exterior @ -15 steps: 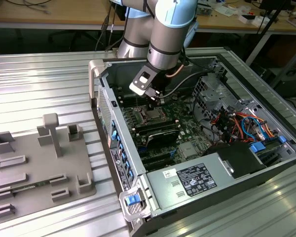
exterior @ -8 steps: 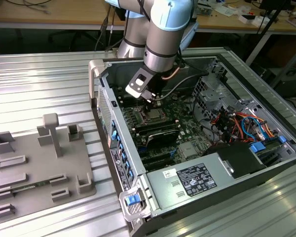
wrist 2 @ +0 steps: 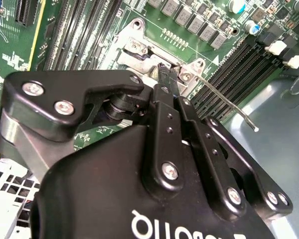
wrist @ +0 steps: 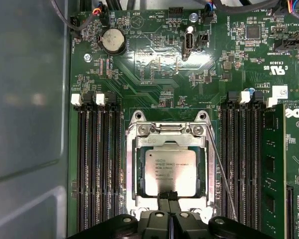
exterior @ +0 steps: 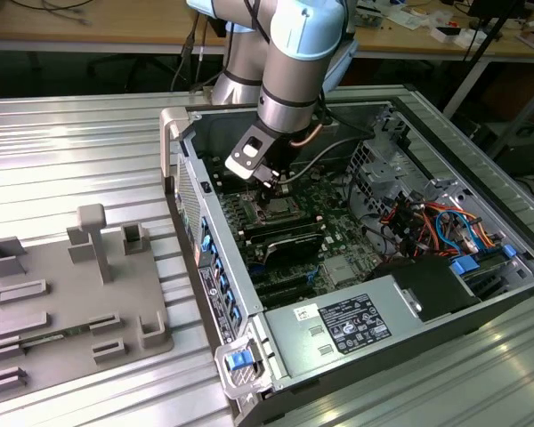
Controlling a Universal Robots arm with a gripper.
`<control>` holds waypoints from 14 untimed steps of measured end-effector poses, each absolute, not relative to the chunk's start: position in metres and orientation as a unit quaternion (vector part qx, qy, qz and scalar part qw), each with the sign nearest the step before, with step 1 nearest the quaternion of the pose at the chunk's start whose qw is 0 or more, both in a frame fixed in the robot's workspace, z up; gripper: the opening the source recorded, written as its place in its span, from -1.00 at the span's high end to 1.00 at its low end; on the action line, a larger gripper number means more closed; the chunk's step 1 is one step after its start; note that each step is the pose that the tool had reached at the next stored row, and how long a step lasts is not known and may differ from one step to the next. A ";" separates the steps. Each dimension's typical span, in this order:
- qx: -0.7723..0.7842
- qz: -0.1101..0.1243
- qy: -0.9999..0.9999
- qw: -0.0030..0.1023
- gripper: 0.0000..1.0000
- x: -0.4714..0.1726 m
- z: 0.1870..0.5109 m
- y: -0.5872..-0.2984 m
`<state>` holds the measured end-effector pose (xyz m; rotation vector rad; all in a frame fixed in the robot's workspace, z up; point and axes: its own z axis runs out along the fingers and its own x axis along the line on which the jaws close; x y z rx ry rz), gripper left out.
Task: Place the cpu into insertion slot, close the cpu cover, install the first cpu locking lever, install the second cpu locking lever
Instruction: 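Close the cpu cover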
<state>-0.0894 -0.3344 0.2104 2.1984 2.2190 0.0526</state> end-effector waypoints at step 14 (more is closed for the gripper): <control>0.704 0.017 0.710 0.009 0.79 -0.090 0.217 -0.334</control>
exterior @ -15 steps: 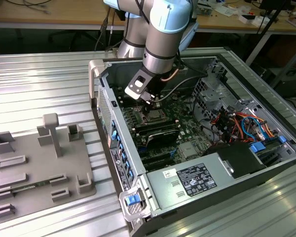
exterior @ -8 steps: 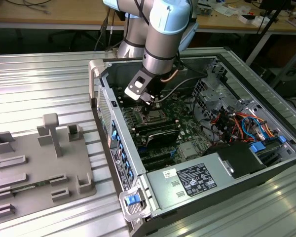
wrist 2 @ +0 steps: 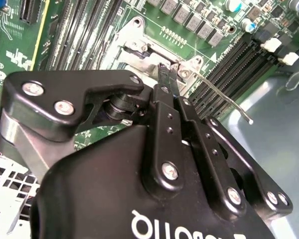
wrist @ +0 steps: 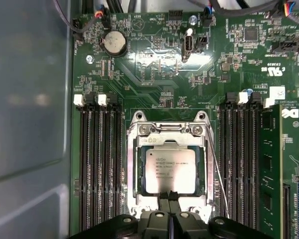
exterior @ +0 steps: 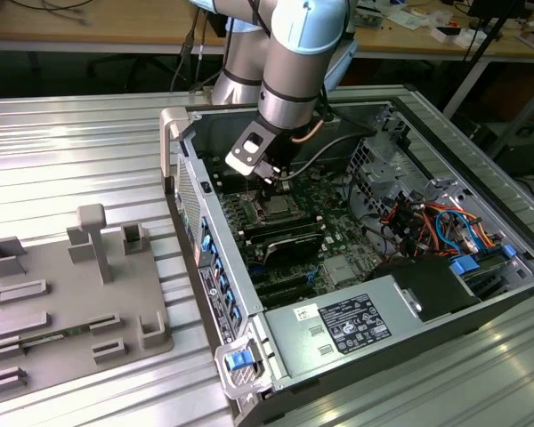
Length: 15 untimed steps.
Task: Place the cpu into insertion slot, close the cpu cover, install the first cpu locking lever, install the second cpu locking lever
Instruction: 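Close the cpu cover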
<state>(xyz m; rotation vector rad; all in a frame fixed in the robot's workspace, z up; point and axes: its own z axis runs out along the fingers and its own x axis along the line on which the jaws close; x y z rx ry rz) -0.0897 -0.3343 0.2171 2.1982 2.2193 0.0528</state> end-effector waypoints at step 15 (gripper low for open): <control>0.703 0.014 0.711 0.006 0.79 -0.092 0.209 -0.334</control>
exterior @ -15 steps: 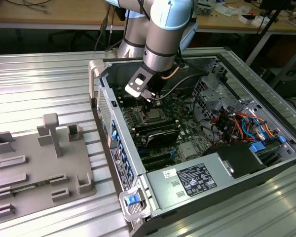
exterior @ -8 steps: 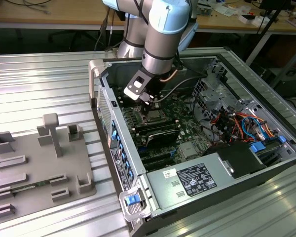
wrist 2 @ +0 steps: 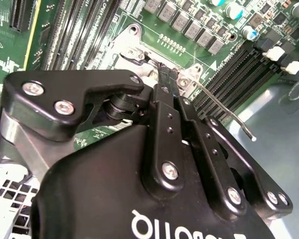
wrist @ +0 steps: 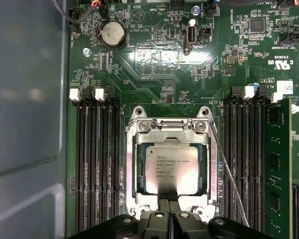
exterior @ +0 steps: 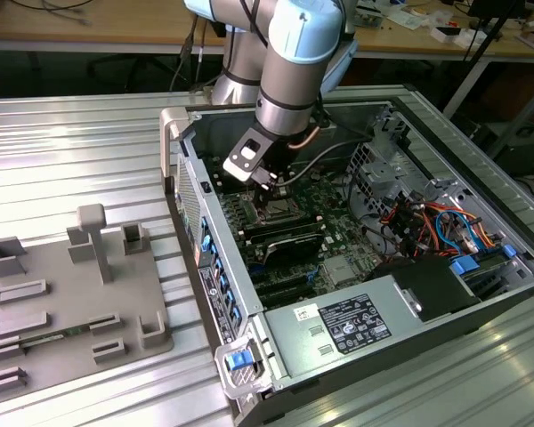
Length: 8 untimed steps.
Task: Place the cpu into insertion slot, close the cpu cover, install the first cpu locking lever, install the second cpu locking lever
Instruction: 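Close the cpu cover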
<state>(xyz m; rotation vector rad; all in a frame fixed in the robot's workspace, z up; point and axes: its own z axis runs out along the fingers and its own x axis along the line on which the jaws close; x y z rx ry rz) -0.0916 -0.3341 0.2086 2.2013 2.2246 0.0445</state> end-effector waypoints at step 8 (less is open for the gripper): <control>0.703 0.014 0.711 0.006 0.79 -0.092 0.210 -0.334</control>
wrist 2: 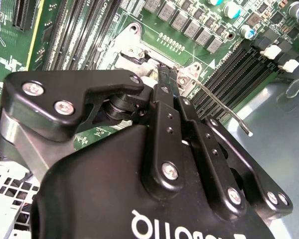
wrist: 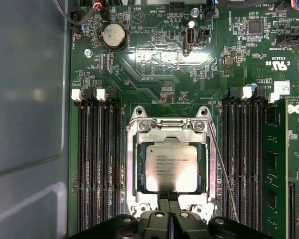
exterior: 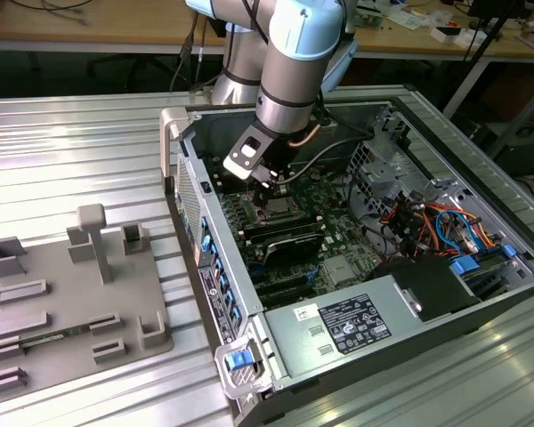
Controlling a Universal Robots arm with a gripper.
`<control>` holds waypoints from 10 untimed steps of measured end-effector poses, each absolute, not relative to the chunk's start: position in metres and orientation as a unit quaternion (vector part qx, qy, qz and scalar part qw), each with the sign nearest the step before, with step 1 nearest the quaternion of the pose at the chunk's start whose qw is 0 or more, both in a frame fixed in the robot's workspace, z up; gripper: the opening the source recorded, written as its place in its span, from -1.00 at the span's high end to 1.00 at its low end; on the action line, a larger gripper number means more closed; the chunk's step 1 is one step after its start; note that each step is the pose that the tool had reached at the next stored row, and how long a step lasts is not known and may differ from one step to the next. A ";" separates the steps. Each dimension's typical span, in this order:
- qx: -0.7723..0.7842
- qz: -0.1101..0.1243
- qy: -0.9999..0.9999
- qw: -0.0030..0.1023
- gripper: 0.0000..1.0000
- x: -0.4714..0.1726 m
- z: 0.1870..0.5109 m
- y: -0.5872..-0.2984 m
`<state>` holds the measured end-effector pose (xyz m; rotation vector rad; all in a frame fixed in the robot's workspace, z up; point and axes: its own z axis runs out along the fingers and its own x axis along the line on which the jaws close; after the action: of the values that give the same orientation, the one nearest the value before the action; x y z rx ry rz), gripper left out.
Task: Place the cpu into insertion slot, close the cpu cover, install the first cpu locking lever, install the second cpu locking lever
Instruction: 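Close the cpu cover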
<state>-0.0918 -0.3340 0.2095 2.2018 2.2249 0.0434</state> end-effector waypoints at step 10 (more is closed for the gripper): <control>0.703 0.012 0.711 0.002 0.79 -0.092 0.205 -0.334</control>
<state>-0.0920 -0.3340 0.2050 2.2070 2.2306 0.0361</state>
